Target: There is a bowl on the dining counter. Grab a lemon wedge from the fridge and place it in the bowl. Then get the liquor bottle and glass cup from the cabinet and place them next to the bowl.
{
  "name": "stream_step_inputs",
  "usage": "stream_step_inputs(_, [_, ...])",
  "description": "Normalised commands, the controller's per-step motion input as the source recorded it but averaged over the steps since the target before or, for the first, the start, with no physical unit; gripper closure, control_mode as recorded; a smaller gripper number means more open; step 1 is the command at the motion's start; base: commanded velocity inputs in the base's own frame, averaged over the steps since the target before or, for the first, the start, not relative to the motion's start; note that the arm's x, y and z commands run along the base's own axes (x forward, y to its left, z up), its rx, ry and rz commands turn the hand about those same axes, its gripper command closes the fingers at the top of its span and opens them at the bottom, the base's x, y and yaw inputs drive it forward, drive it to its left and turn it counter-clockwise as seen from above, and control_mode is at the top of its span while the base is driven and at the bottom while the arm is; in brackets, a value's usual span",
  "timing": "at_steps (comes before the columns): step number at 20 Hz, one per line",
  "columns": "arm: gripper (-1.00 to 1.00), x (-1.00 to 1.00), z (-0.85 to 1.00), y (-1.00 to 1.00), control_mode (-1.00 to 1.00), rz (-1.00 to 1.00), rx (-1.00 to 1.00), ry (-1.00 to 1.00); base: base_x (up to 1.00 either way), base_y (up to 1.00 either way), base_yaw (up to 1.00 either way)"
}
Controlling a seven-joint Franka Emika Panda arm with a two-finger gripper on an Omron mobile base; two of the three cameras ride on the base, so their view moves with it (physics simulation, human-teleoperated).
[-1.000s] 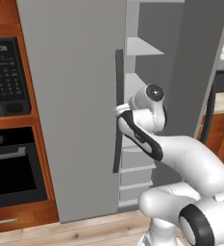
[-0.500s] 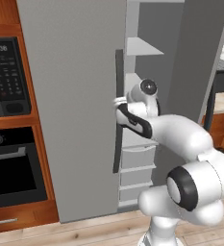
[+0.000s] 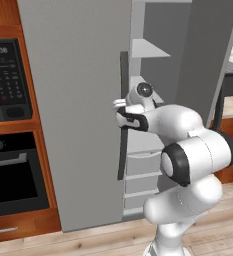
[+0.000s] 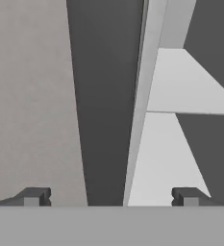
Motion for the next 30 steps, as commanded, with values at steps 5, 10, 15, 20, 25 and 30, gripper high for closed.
stream_step_inputs(5, [-1.00, 0.52, -0.17, 0.00, -1.00, 0.00, 0.00, 0.00, 0.00, 0.00, 0.00])
stream_step_inputs(10, [1.00, 0.57, -0.20, 0.07, -1.00, 0.00, 0.00, 0.00, 0.00, 0.00, 0.00])
stream_step_inputs(15, [1.00, 0.32, -0.22, 0.02, -1.00, 0.00, 0.01, 0.02, 0.00, 0.00, 0.00])
stream_step_inputs(20, [1.00, -0.27, -0.19, 0.13, -1.00, 0.00, 0.00, 0.04, 0.00, 0.00, 0.00])
stream_step_inputs(25, [1.00, -0.94, -0.26, 0.57, -1.00, 0.03, 0.00, 0.00, 0.00, 0.00, 0.00])
stream_step_inputs(30, [1.00, -1.00, -0.30, 0.81, -1.00, 0.05, 0.00, -0.02, 0.00, 0.00, 0.00])
